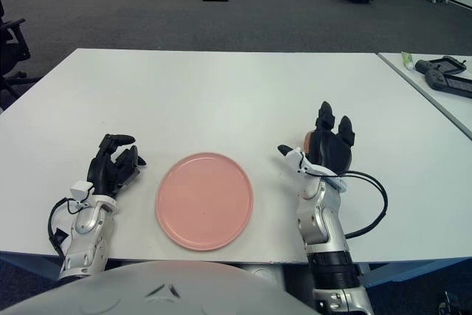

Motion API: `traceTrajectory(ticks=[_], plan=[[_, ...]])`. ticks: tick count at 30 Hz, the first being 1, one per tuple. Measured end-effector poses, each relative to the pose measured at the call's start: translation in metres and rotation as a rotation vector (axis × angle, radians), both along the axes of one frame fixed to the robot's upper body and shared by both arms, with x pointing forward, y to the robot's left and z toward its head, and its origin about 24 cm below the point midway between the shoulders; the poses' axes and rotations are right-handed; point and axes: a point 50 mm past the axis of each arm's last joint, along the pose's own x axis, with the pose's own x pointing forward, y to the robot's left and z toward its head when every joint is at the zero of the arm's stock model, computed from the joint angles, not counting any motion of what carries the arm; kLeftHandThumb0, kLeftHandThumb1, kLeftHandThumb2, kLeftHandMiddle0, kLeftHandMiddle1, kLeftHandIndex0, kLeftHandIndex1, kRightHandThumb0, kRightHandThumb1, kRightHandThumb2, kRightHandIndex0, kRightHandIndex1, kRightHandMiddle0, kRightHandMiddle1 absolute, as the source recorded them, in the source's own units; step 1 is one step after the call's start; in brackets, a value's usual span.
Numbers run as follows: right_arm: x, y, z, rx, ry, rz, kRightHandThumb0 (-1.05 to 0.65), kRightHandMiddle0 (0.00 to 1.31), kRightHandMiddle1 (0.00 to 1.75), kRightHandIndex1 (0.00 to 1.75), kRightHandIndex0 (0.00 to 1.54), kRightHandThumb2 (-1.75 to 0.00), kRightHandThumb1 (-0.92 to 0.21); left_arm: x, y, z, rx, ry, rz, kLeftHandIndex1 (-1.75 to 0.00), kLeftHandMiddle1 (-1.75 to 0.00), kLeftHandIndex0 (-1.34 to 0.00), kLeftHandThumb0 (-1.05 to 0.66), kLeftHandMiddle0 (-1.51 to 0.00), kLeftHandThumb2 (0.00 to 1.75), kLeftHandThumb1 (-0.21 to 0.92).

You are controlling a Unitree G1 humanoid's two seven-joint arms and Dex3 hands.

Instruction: Put the apple into the plate.

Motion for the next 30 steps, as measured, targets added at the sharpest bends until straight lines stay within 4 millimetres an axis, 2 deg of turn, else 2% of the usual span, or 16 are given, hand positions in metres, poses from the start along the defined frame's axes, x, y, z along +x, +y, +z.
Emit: traceTrajectory(ticks=[12, 18, 21, 29, 30], plan=[[0.012, -0.005, -0.025, 0.010, 0.112, -0.005, -0.84, 0.00, 0.00, 0.00, 0.00, -0.45, -0.52, 0.000, 0.000, 0.000, 0.001, -0.001, 0.000, -1.75, -1.75, -0.32, -0.38, -0.75, 0.82, 0.71], [0.026, -0.005, -0.033, 0.004, 0.122, -0.014, -0.73, 0.00, 0.00, 0.00, 0.00, -0.60, -0.44, 0.000, 0.000, 0.000, -0.002, -0.001, 0.001, -1.75, -1.75, -0.32, -0.38, -0.74, 0.83, 0.71], [0.031, -0.006, -0.037, 0.010, 0.126, -0.019, -0.65, 0.00, 0.00, 0.00, 0.00, -0.73, -0.38, 0.000, 0.000, 0.000, -0.003, -0.002, 0.002, -1.75, -1.75, -0.32, -0.38, -0.74, 0.83, 0.71], [0.044, -0.011, -0.044, -0.010, 0.114, -0.013, -0.55, 0.02, 0.02, 0.00, 0.00, -0.86, -0.36, 0.000, 0.000, 0.000, -0.002, 0.000, 0.003, -1.75, -1.75, -0.32, -0.38, -0.75, 0.83, 0.70], [0.045, -0.012, -0.045, -0.015, 0.115, -0.013, -0.54, 0.01, 0.07, 0.00, 0.00, -0.88, -0.36, 0.000, 0.000, 0.000, -0.002, 0.000, 0.003, -1.75, -1.75, -0.32, -0.38, -0.75, 0.83, 0.70]])
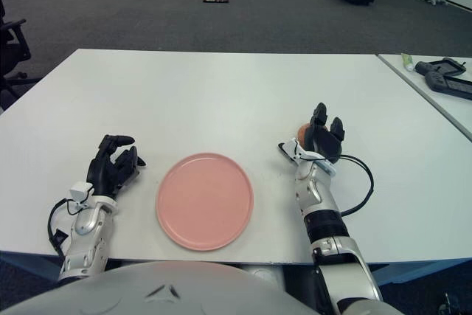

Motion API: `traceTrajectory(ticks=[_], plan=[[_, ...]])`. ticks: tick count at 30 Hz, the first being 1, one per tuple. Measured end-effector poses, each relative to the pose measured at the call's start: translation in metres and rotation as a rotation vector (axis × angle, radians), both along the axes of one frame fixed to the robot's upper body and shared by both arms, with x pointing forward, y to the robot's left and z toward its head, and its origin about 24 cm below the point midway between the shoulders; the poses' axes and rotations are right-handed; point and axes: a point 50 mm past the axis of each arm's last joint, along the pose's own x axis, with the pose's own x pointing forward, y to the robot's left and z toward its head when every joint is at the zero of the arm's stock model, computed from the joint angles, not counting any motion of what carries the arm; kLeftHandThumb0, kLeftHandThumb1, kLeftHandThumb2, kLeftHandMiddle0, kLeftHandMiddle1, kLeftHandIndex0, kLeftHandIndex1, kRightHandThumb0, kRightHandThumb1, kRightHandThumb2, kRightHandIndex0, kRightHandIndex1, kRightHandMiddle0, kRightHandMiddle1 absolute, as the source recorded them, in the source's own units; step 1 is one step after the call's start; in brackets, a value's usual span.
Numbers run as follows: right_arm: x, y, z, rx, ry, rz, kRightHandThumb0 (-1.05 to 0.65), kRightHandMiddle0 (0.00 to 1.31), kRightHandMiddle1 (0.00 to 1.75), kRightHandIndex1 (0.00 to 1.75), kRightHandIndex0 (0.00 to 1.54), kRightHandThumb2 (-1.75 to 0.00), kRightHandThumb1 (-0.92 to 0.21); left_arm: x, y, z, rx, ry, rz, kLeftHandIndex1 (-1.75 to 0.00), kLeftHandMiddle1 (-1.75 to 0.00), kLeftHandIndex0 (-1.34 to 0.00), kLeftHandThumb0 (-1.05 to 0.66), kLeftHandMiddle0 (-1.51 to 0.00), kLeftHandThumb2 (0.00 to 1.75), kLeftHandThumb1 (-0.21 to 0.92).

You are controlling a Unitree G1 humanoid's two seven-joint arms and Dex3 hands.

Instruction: Put the apple into the plate.

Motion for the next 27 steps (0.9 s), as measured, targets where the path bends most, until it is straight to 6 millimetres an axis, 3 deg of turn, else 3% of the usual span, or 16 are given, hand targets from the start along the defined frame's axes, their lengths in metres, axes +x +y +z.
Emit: traceTrajectory(ticks=[9, 19, 22, 27], plan=[[0.018, -0.007, -0.004, -0.038, -0.007, 0.012, -0.50, 0.00, 0.39, 0.03, 0.03, -0.98, -0.37, 0.000, 0.000, 0.000, 0.001, -0.001, 0.000, -1.75, -1.75, -0.32, -0.38, -0.74, 0.83, 0.71], [0.024, -0.010, -0.013, 0.006, 0.010, -0.017, -0.43, 0.00, 0.95, 0.81, 0.00, -1.06, -0.38, -0.001, 0.001, 0.000, 0.004, 0.004, 0.002, -1.75, -1.75, -0.32, -0.38, -0.75, 0.83, 0.71], [0.023, -0.010, -0.014, 0.013, 0.000, -0.026, -0.41, 0.00, 1.33, 1.22, 0.02, -1.11, -0.37, -0.002, 0.002, 0.000, 0.006, 0.007, 0.005, -1.75, -1.75, -0.32, -0.38, -0.75, 0.83, 0.71], [0.021, -0.010, -0.016, 0.020, -0.025, -0.033, -0.41, 0.01, 1.63, 1.49, 0.09, -1.14, -0.39, -0.002, 0.002, 0.000, 0.011, 0.012, 0.009, -1.75, -1.75, -0.32, -0.38, -0.75, 0.83, 0.70]])
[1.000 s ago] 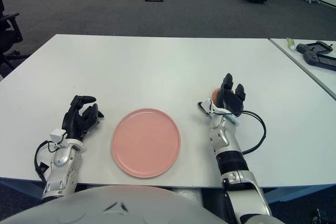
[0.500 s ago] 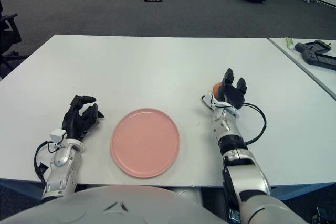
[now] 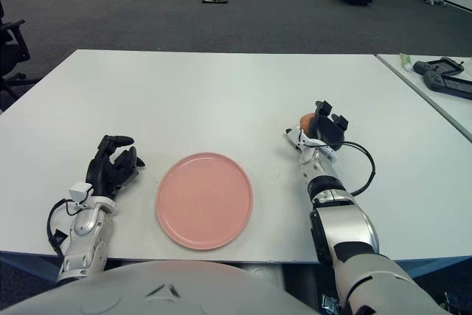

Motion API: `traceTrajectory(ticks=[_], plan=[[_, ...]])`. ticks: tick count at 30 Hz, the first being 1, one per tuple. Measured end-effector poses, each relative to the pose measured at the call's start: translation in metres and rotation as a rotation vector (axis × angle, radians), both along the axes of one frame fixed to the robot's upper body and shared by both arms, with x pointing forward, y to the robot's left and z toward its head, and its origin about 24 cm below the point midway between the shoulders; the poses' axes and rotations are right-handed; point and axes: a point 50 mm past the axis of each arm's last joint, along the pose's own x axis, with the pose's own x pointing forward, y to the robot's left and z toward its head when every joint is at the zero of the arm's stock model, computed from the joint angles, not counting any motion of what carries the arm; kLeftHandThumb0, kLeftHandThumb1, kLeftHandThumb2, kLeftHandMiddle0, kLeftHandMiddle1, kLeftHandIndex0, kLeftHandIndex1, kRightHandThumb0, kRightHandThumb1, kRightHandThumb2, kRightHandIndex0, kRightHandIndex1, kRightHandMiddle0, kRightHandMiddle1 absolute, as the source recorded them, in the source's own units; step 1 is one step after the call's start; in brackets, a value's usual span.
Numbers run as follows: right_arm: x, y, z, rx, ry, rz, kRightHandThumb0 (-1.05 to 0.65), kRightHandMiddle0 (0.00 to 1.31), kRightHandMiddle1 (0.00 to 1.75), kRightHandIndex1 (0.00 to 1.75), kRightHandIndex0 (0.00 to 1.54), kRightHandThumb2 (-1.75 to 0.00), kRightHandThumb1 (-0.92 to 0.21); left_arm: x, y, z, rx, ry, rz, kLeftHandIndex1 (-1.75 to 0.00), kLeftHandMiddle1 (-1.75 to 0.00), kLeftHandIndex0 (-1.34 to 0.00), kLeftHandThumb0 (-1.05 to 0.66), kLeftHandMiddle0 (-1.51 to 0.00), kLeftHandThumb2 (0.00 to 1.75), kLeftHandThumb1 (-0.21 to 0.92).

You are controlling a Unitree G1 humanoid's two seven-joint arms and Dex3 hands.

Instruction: Put the apple into the plate.

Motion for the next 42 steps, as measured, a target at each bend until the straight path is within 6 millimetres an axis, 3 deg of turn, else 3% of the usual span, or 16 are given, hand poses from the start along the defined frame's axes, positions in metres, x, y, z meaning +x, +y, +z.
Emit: traceTrajectory(ticks=[2, 3, 5, 7, 18, 22, 31, 42], plan=[[-0.0008, 0.0005, -0.0004, 0.001, -0.012, -0.003, -0.40, 0.17, 1.69, 1.59, 0.13, -1.01, -0.52, -0.0004, 0.0002, 0.0001, 0.003, 0.001, 0.003, -1.75, -1.75, -0.32, -0.38, -0.75, 0.83, 0.70], [-0.0011, 0.0009, -0.0005, 0.000, -0.018, -0.006, -0.26, 0.24, 1.71, 1.55, 0.25, -0.98, -0.54, -0.0007, 0.0003, 0.0001, 0.005, 0.002, 0.003, -1.75, -1.75, -0.32, -0.38, -0.75, 0.83, 0.70], [-0.0012, 0.0016, -0.0003, -0.001, -0.029, -0.008, -0.14, 0.30, 1.73, 1.53, 0.37, -0.98, -0.53, -0.0010, 0.0005, 0.0002, 0.009, 0.002, 0.003, -1.75, -1.75, -0.32, -0.38, -0.75, 0.83, 0.70], [-0.0015, 0.0022, -0.0004, -0.001, -0.038, -0.014, -0.06, 0.35, 1.74, 1.54, 0.47, -1.05, -0.48, -0.0013, 0.0005, 0.0003, 0.011, 0.003, 0.002, -1.75, -1.75, -0.32, -0.38, -0.74, 0.83, 0.71], [-0.0012, 0.0030, 0.0001, 0.000, -0.053, -0.040, -0.01, 0.41, 1.75, 1.73, 0.66, -1.38, -0.27, -0.0021, 0.0007, 0.0006, 0.013, 0.003, 0.003, -1.75, -1.75, -0.32, -0.38, -0.73, 0.83, 0.71], [-0.0011, 0.0027, 0.0001, -0.003, -0.050, -0.053, 0.00, 0.51, 1.75, 1.63, 0.80, -1.49, -0.14, -0.0022, 0.0008, 0.0007, 0.010, 0.002, 0.004, -1.75, -1.75, -0.32, -0.38, -0.73, 0.82, 0.71], [-0.0003, 0.0035, 0.0016, 0.019, -0.071, -0.116, 0.00, 0.59, 1.75, 1.59, 0.88, -1.59, -0.04, -0.0022, 0.0013, 0.0010, -0.008, -0.002, 0.010, -1.75, -1.75, -0.31, -0.37, -0.73, 0.81, 0.72], [-0.0004, 0.0056, 0.0037, 0.081, -0.126, -0.146, 0.00, 0.61, 1.75, 1.63, 0.89, -1.64, -0.01, -0.0021, 0.0020, 0.0014, -0.009, -0.001, 0.012, -1.75, -1.75, -0.30, -0.37, -0.71, 0.79, 0.73]])
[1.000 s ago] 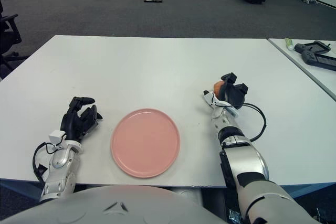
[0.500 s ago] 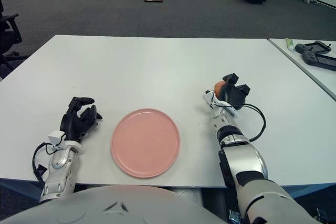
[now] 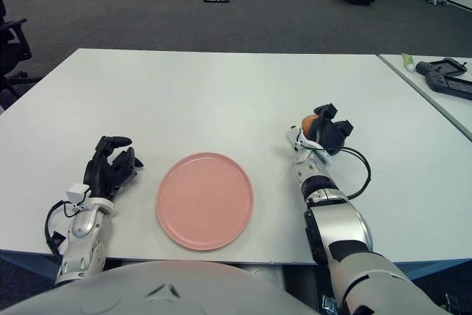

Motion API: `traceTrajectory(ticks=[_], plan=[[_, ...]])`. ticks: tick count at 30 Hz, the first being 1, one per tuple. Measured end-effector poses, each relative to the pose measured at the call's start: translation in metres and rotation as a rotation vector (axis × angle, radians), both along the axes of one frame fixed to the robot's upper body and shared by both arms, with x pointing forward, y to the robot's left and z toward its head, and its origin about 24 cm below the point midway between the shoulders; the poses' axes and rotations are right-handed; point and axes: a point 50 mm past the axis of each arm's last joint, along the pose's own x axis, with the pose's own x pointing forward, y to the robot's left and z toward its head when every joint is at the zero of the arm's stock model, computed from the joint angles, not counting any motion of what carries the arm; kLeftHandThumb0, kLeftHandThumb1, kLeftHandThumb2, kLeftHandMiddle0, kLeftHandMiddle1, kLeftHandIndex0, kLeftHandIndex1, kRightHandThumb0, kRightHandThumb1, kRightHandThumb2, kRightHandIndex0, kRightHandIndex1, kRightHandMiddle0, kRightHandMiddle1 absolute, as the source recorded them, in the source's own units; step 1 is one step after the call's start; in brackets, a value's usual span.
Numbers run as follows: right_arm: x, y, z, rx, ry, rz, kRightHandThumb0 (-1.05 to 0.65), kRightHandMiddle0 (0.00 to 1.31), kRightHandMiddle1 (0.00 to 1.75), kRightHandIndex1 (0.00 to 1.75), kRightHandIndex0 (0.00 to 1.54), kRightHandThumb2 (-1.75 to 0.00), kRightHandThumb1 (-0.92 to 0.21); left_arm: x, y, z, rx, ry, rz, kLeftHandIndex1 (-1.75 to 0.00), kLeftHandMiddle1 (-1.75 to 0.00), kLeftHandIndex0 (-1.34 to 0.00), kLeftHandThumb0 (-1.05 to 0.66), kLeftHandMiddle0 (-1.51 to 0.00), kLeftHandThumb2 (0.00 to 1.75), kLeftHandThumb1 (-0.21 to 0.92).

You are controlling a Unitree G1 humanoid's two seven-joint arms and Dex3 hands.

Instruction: Put the apple into the plate.

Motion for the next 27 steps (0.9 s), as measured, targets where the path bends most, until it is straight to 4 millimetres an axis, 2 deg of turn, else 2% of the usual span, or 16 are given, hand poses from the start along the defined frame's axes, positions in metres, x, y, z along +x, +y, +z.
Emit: traceTrajectory(ticks=[7, 9, 12, 16, 22, 27], plan=[[-0.002, -0.001, 0.003, 0.022, -0.052, 0.013, 0.00, 0.61, 1.75, 1.62, 0.88, -1.63, -0.01, 0.000, 0.001, 0.001, -0.001, 0.007, 0.004, -1.75, -1.75, -0.30, -0.37, -0.70, 0.79, 0.73], [-0.002, -0.001, 0.003, 0.027, -0.064, 0.017, 0.00, 0.61, 1.75, 1.62, 0.88, -1.62, -0.01, 0.000, 0.001, 0.001, -0.002, 0.008, 0.006, -1.75, -1.75, -0.31, -0.19, -0.62, 1.00, 0.58], [-0.003, 0.000, 0.005, 0.043, -0.093, 0.025, 0.00, 0.61, 1.75, 1.62, 0.88, -1.62, -0.02, 0.000, 0.001, 0.001, -0.003, 0.009, 0.008, -1.75, -1.75, -0.30, -0.07, -0.54, 1.12, 0.49], [-0.006, 0.002, 0.006, 0.058, -0.134, 0.035, 0.00, 0.61, 1.75, 1.62, 0.88, -1.62, -0.02, 0.000, 0.002, 0.001, -0.003, 0.009, 0.011, -1.75, -1.75, -0.29, -0.02, -0.51, 1.17, 0.46], [-0.011, 0.003, 0.009, 0.100, -0.196, 0.027, 0.00, 0.61, 1.75, 1.64, 0.88, -1.64, -0.01, 0.001, 0.002, 0.001, -0.003, 0.011, 0.014, -1.75, -1.75, -0.35, -0.01, -0.56, 1.28, 0.37], [-0.016, 0.005, 0.013, 0.127, -0.246, 0.019, 0.00, 0.62, 1.75, 1.68, 0.86, -1.65, -0.01, 0.001, 0.003, 0.001, -0.003, 0.011, 0.018, -1.75, -1.75, -0.36, -0.01, -0.57, 1.29, 0.36]])
